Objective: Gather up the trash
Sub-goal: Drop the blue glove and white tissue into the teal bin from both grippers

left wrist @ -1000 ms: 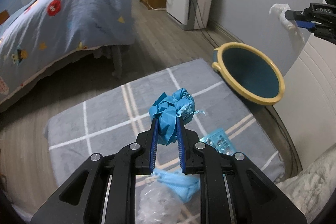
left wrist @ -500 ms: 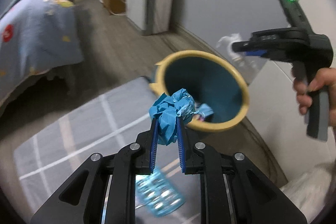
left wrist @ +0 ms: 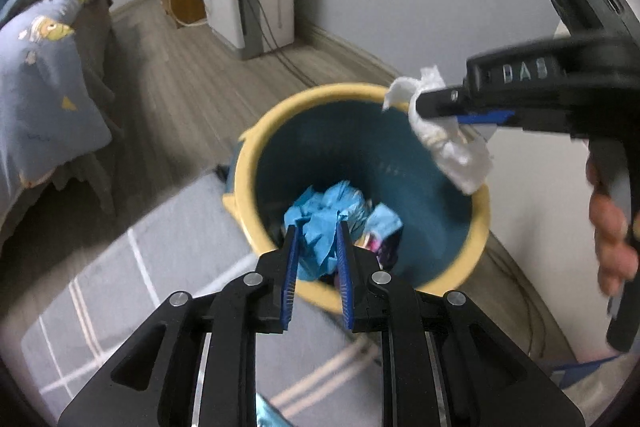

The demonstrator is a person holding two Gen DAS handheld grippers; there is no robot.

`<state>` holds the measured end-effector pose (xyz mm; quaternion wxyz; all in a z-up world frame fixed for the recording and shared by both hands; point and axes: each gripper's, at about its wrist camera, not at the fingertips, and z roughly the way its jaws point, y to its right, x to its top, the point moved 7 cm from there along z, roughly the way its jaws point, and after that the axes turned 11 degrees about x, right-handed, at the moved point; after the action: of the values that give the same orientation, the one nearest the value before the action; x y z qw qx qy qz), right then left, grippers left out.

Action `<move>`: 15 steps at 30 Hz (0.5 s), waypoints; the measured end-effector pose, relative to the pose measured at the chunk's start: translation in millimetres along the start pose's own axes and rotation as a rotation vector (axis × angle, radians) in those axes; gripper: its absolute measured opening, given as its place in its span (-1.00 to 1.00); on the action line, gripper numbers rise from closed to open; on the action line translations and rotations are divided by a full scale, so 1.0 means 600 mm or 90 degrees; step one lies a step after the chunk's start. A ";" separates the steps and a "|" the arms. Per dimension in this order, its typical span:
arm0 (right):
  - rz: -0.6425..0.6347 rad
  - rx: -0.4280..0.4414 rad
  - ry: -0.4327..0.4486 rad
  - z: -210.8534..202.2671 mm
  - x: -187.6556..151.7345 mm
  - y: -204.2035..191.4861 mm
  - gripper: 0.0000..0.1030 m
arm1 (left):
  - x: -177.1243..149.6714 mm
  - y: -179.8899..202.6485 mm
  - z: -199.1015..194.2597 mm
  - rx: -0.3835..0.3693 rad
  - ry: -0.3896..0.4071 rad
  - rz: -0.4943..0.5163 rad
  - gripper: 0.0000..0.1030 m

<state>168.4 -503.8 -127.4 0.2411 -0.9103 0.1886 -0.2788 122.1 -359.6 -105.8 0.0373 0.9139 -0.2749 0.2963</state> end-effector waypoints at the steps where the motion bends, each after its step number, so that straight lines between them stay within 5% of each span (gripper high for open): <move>1: 0.002 0.004 0.003 0.000 0.001 -0.002 -0.42 | 0.006 0.001 -0.001 0.002 0.006 -0.001 -0.53; 9: 0.001 -0.001 0.027 -0.010 0.013 -0.016 0.24 | 0.003 -0.023 -0.042 0.005 0.030 -0.026 0.43; 15: -0.009 -0.016 0.043 -0.023 0.014 -0.036 0.79 | -0.025 -0.076 -0.088 0.032 0.029 -0.059 0.80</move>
<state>171.4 -495.0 -102.2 0.2213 -0.9045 0.1934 -0.3089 108.2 -301.7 -66.7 0.0345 0.9192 -0.2241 0.3219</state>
